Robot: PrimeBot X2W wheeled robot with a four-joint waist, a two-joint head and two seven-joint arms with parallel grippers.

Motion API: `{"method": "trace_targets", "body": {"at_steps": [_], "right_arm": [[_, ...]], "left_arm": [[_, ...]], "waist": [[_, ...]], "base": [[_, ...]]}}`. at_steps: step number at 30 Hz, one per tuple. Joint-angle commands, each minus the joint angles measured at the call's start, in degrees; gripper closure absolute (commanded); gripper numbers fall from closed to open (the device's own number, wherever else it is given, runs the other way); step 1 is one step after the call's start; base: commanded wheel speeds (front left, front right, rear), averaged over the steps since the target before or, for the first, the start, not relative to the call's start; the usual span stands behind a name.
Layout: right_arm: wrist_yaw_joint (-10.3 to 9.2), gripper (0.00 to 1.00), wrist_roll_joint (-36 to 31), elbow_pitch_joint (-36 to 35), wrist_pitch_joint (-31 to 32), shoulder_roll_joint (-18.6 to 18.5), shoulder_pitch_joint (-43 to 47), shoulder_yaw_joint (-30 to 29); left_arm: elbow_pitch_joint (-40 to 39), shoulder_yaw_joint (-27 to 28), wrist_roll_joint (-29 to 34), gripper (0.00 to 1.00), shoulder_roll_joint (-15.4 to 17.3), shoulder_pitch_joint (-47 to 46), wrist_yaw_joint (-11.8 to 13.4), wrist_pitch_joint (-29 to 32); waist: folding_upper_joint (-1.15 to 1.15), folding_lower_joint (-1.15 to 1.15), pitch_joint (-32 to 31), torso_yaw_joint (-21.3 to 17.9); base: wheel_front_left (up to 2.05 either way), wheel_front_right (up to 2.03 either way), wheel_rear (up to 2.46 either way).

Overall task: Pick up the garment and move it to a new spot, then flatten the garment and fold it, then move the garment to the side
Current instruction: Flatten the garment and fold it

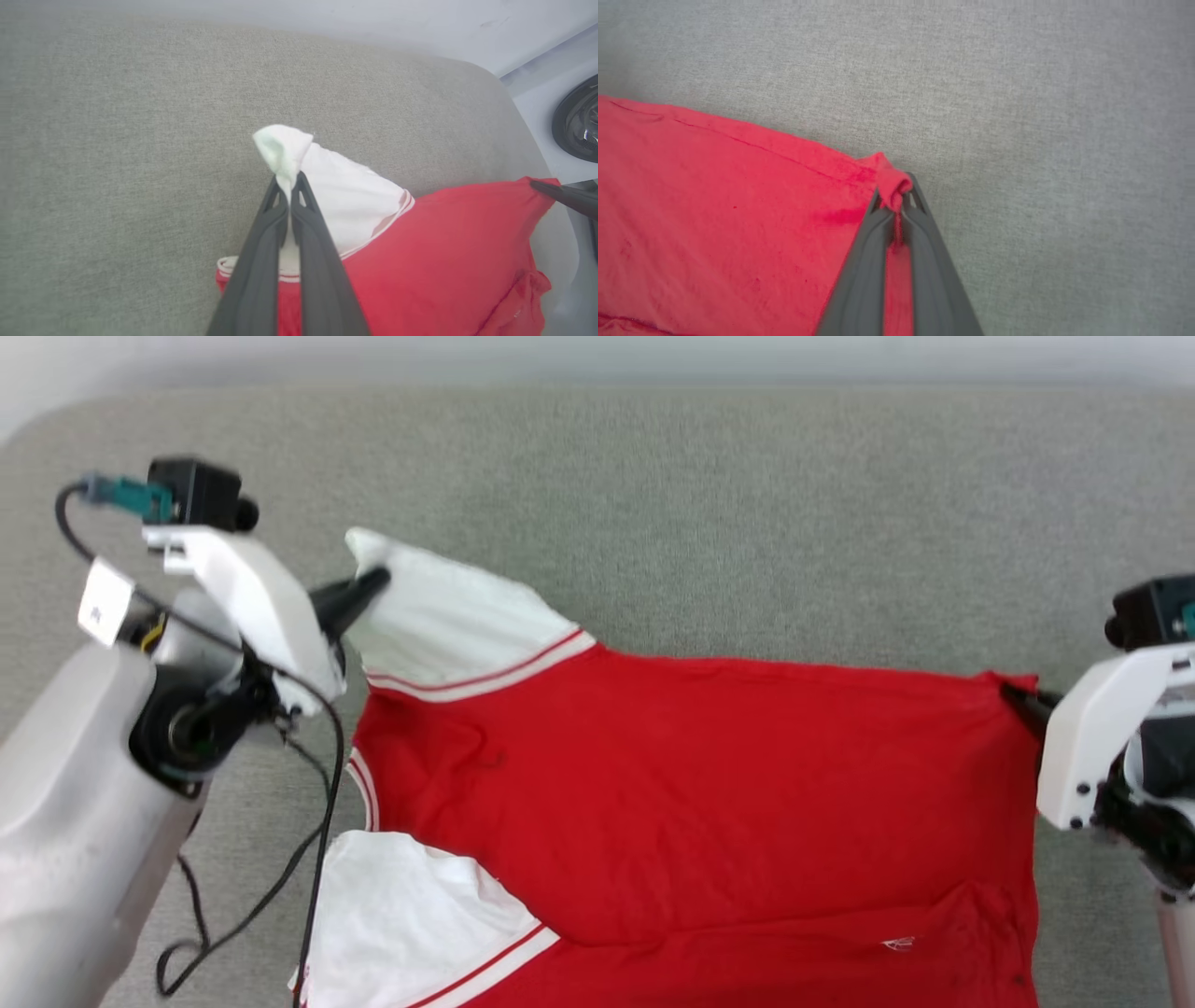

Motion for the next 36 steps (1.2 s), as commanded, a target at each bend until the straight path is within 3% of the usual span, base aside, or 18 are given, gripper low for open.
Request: {"method": "trace_targets", "body": {"at_steps": [1,10,14,23,32,33,34,35,36], "right_arm": [[-0.02,1.0,-0.06,-0.88,-1.02,0.6,2.85,-0.57],[-0.02,1.0,1.1,-2.4,-4.24,3.03,12.41,-2.45],[-0.02,1.0,1.8,-2.15,-5.81,4.05,16.35,-3.42],[-0.02,1.0,2.86,-1.27,-8.93,6.35,24.34,-5.1],[-0.02,1.0,2.87,1.38,-12.97,8.53,30.42,-4.7],[-0.02,0.76,2.63,1.59,-14.14,8.53,30.72,-4.6],[-0.02,0.19,2.7,1.81,-15.31,8.79,30.89,-4.38],[-0.02,0.0,2.88,2.23,-16.54,9.12,31.23,-4.17],[-0.02,0.0,2.67,2.38,-18.01,9.27,31.35,-3.99]], "left_arm": [[-1.4,0.54,-0.56,1.0,1.06,3.72,0.19,-1.39],[-9.45,0.69,-1.48,1.0,3.95,18.47,3.31,-6.19],[-13.17,1.07,-2.51,1.0,5.21,26.41,6.03,-8.56],[-17.09,1.1,-5.51,1.0,5.02,40.41,10.68,-12.47],[-14.24,0.3,-7.3,1.0,2.97,46.06,11.26,-13.93],[-13.7,0.34,-7.32,1.0,2.56,46.07,11.17,-14.41],[-12.98,0.48,-7.31,0.94,2.06,45.98,11.4,-14.92],[-12.45,0.06,-6.84,0.65,1.62,45.8,11.3,-15.14],[-12.1,-0.21,-6.95,0.34,0.99,45.7,10.92,-15.39]], "waist": [[0.0,0.0,-3.23,0.47],[0.0,0.0,-8.14,0.99],[0.0,0.0,-10.13,0.9],[0.0,0.0,-13.12,0.95],[0.0,0.0,-14.65,0.57],[0.0,0.0,-14.75,0.58],[0.0,0.0,-14.81,0.58],[0.0,0.0,-14.92,0.6],[0.0,0.0,-15.02,0.6]], "base": [[0.0,0.0,0.0],[0.0,0.0,0.0],[0.0,0.0,0.0],[0.0,0.0,0.0],[0.0,0.0,0.0],[0.0,0.0,0.0],[0.0,0.0,0.0],[0.0,0.0,0.0],[0.0,0.0,0.0]]}}
